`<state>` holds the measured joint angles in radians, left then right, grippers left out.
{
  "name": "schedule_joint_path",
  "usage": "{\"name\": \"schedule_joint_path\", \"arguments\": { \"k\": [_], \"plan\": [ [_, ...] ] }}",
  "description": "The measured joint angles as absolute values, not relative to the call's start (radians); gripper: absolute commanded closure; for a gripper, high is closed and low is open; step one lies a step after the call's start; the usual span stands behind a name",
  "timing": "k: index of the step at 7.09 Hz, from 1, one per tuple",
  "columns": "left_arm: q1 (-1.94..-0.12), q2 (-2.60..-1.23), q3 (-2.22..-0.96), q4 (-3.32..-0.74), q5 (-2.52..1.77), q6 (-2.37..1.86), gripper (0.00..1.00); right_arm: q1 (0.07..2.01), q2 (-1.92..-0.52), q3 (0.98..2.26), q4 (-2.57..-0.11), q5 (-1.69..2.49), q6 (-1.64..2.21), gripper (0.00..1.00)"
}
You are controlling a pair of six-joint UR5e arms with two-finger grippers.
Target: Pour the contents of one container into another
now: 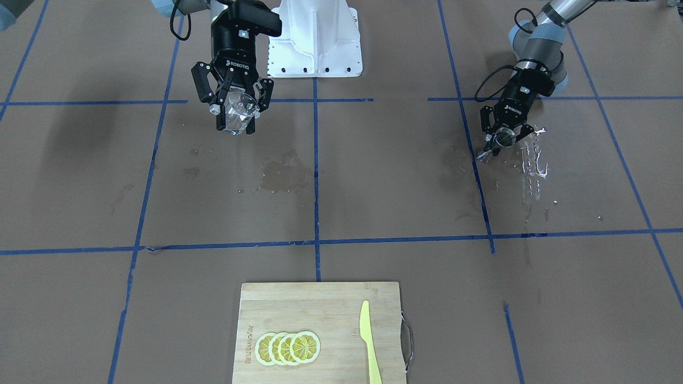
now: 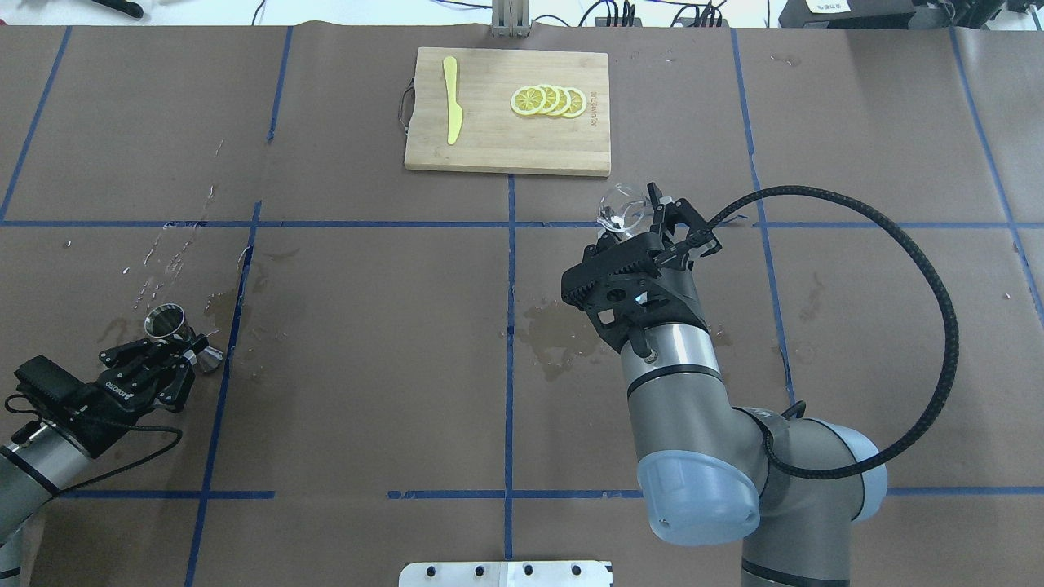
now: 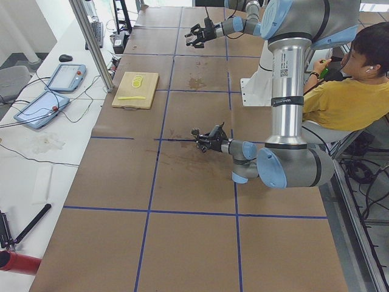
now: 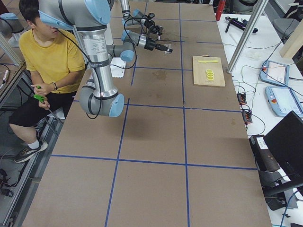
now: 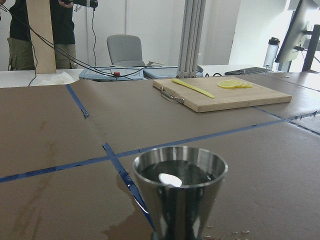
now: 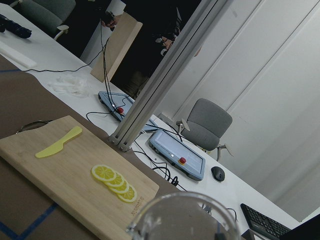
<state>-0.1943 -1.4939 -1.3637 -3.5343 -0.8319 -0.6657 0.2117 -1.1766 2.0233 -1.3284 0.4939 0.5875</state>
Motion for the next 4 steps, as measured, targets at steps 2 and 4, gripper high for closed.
{"name": "schedule_joint_path", "arguments": {
  "k": [2, 4],
  "plan": [
    [-0.193, -1.494, -1.363, -3.534, -0.831, -0.665, 0.9, 0.211, -1.177, 2.023, -1.328, 0.494, 0.588, 1.0],
    [-0.188, -1.494, -1.362, -3.535, -0.829, -0.664, 0.79, 0.211, -1.177, 2.023, -1.328, 0.494, 0.588, 1.0]
  ]
}}
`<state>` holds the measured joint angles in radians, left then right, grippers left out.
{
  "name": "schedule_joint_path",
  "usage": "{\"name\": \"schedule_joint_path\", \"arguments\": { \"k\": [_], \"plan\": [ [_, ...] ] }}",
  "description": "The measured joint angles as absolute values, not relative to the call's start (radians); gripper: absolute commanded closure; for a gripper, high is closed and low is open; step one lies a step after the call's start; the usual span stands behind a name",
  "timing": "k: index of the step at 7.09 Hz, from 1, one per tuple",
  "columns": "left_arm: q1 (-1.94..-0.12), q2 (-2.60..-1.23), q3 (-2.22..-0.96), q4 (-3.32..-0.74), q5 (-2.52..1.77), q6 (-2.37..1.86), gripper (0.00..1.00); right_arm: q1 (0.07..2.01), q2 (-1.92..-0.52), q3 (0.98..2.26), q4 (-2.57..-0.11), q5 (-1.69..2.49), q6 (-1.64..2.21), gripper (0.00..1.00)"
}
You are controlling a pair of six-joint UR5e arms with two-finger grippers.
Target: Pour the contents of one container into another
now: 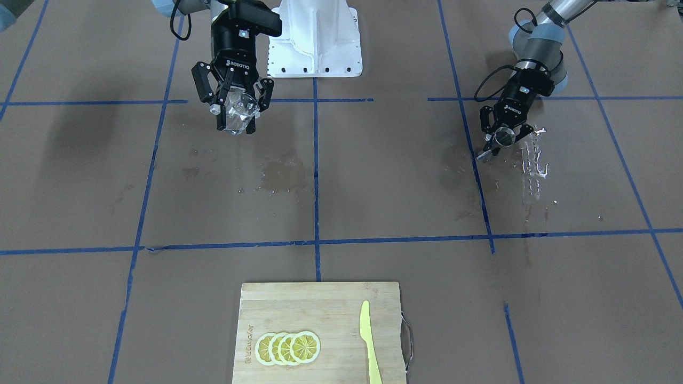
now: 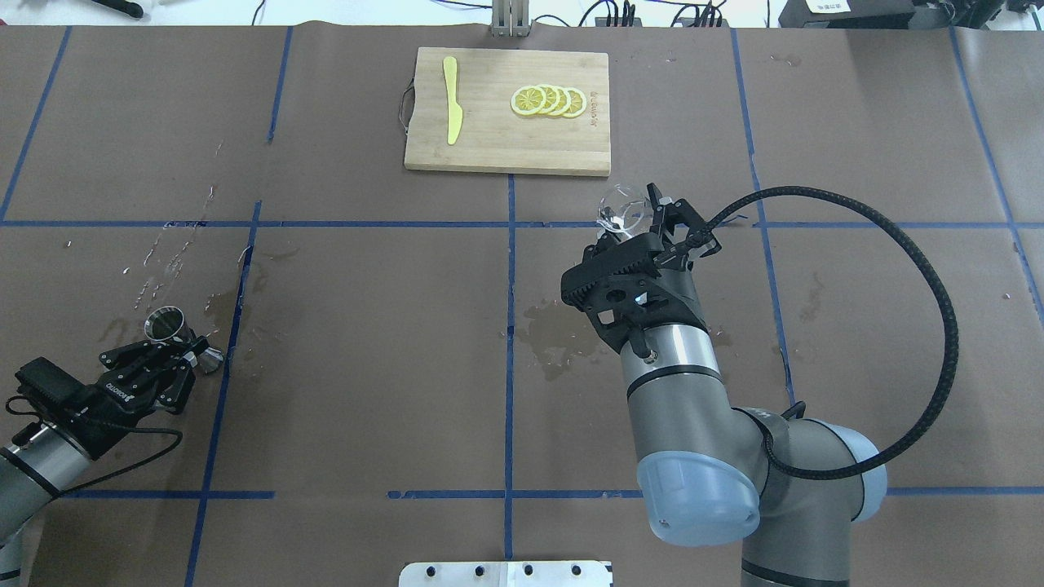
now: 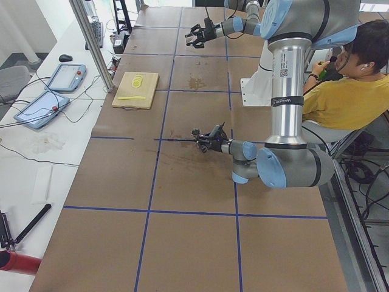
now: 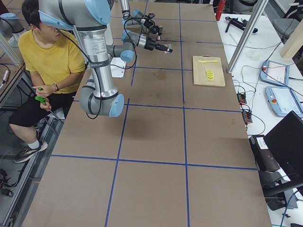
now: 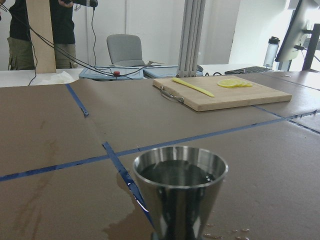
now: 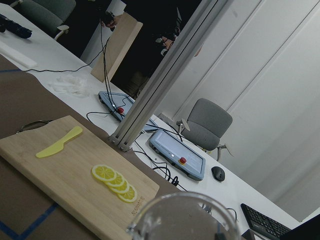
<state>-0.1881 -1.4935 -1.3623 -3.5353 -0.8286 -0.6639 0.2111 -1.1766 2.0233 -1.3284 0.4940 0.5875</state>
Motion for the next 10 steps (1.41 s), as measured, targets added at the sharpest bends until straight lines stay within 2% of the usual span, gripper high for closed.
{"name": "schedule_joint_path", "arguments": {
  "k": [2, 3, 5, 7, 8, 9, 10],
  "plan": [
    [-0.184, -1.494, -1.362, -3.536, -0.826, -0.662, 0.73, 0.211, -1.176, 2.023, -1.328, 0.494, 0.588, 1.0],
    [-0.183, -1.493, -1.361, -3.537, -0.825, -0.662, 0.6, 0.21, -1.175, 2.023, -1.328, 0.494, 0.589, 1.0],
    [-0.181, -1.493, -1.361, -3.539, -0.825, -0.662, 0.5, 0.21, -1.175, 2.023, -1.328, 0.493, 0.589, 1.0],
    [-0.181, -1.493, -1.361, -3.54, -0.825, -0.661, 0.32, 0.211, -1.175, 2.023, -1.328, 0.492, 0.589, 1.0],
    [-0.181, -1.493, -1.362, -3.542, -0.826, -0.661, 0.13, 0.211, -1.175, 2.023, -1.328, 0.492, 0.589, 1.0],
    [-0.181, -1.493, -1.364, -3.544, -0.826, -0.661, 0.0, 0.211, -1.174, 2.023, -1.328, 0.492, 0.589, 1.0],
    [-0.181, -1.493, -1.367, -3.547, -0.826, -0.661, 0.0, 0.21, -1.174, 2.024, -1.328, 0.492, 0.589, 1.0]
  ]
}}
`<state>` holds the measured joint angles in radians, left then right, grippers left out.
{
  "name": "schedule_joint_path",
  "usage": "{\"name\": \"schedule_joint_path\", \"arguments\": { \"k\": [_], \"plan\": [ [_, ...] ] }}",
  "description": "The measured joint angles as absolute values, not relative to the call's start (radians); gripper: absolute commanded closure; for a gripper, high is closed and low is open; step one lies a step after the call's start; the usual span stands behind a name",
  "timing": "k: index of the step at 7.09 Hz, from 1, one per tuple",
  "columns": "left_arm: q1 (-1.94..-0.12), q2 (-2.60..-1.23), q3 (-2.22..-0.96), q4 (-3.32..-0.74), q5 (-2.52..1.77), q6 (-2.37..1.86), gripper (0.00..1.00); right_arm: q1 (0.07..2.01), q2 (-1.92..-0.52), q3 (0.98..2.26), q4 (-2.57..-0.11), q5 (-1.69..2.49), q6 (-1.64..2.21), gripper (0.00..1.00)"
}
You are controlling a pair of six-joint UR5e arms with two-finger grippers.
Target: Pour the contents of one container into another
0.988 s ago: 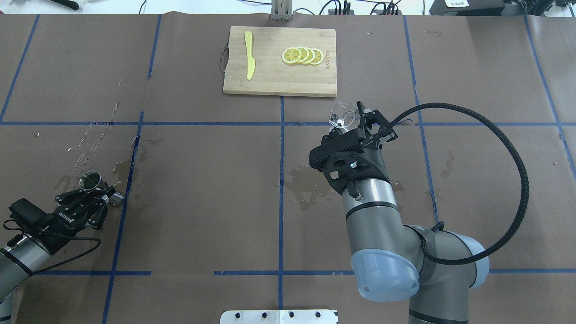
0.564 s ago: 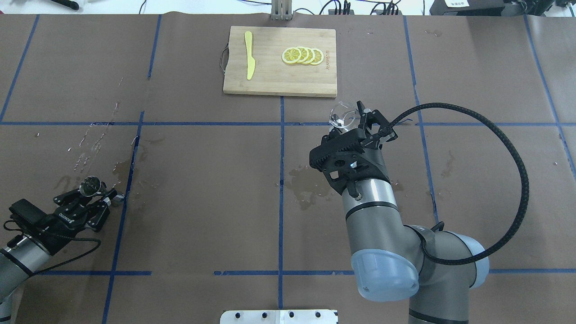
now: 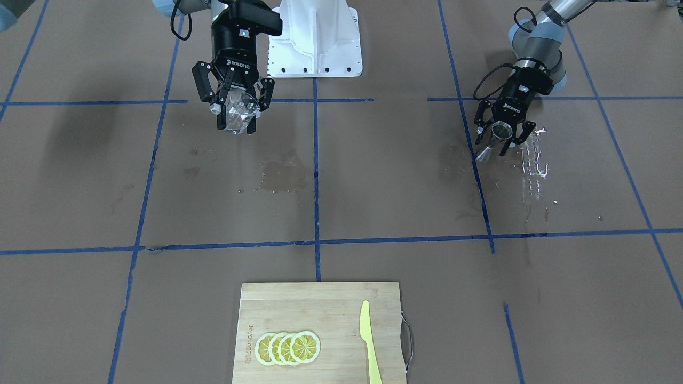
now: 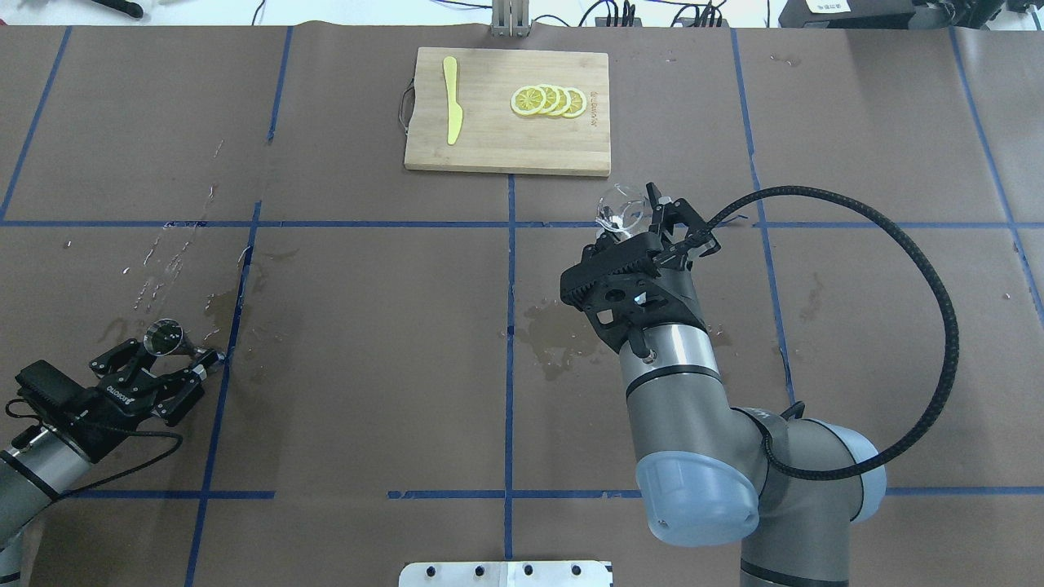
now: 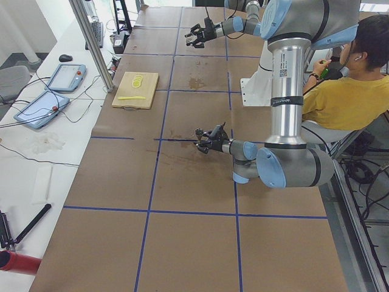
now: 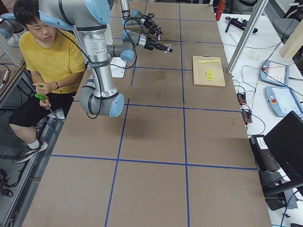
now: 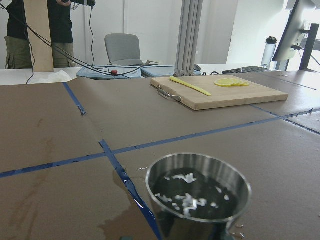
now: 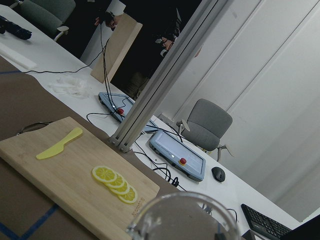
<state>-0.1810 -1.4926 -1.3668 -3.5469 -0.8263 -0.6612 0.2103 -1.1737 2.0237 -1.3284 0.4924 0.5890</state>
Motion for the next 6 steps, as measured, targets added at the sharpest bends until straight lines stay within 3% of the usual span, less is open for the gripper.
{"name": "schedule_joint_path", "arguments": {
  "k": [6],
  "plan": [
    [-0.196, -1.483, -1.424, -3.575, -0.77, -0.662, 0.0, 0.21, -1.172, 2.025, -1.328, 0.493, 0.588, 1.0]
  ]
}}
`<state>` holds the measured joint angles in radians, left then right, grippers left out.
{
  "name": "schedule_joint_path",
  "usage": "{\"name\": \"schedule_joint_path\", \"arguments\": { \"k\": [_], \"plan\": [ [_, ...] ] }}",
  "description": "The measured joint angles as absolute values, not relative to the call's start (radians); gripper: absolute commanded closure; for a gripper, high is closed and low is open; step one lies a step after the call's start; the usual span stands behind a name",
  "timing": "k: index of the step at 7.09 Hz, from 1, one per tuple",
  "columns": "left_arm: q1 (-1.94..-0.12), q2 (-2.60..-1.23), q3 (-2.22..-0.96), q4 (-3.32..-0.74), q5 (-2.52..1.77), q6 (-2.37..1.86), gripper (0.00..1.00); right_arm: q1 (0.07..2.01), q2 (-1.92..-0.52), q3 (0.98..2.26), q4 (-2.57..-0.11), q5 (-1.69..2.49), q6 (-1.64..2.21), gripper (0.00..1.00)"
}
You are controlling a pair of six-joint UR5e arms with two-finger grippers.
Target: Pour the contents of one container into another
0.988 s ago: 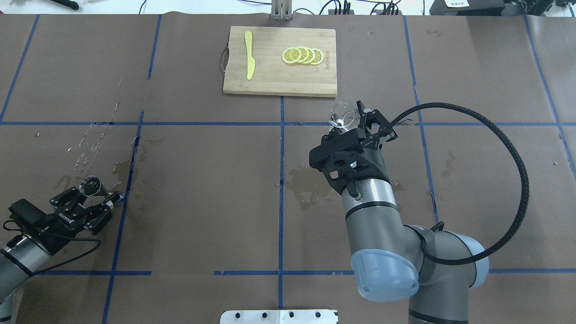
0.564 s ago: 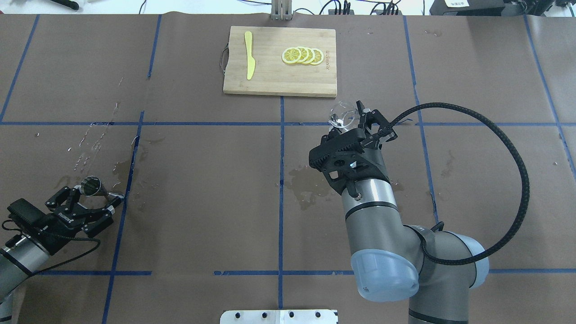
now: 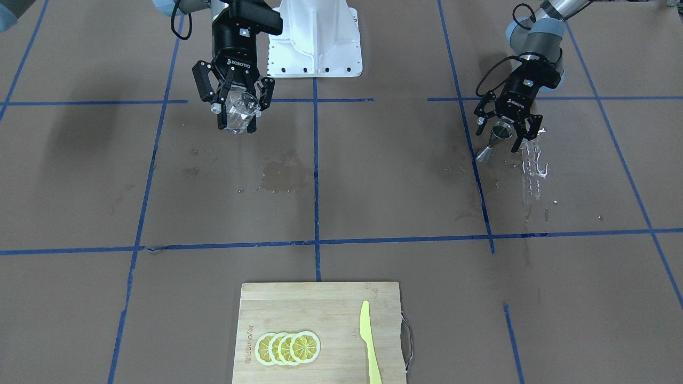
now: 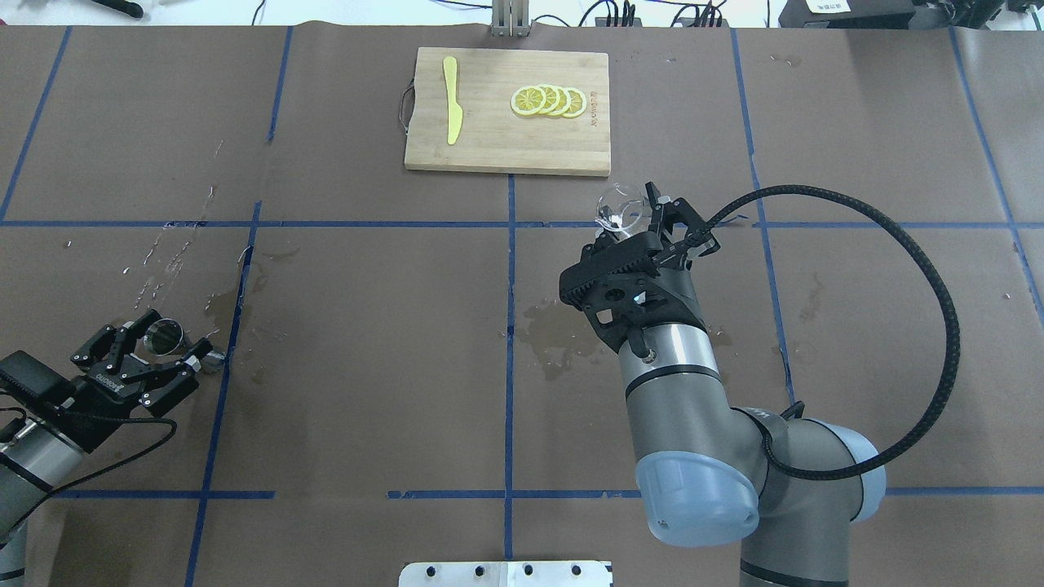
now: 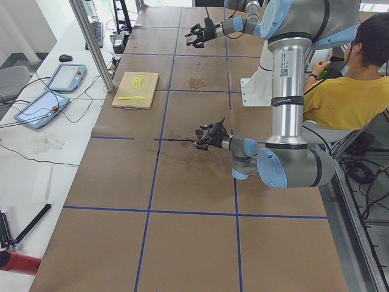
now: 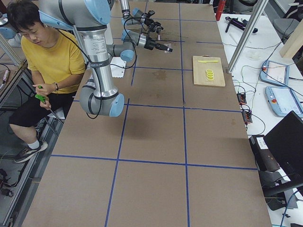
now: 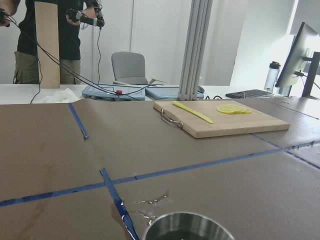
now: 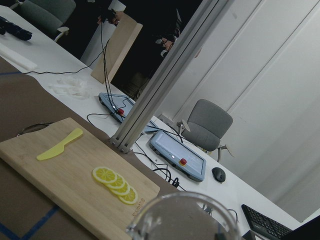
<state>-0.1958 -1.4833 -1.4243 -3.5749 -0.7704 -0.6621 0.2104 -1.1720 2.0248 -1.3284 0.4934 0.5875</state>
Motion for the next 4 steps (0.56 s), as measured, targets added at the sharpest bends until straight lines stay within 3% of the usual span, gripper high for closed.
{"name": "schedule_joint_path", "arguments": {
  "k": [4],
  "plan": [
    [-0.215, -1.471, -1.46, -3.685, -0.763, -0.558, 0.0, 0.21, -1.171, 2.025, -1.328, 0.492, 0.588, 1.0]
  ]
}}
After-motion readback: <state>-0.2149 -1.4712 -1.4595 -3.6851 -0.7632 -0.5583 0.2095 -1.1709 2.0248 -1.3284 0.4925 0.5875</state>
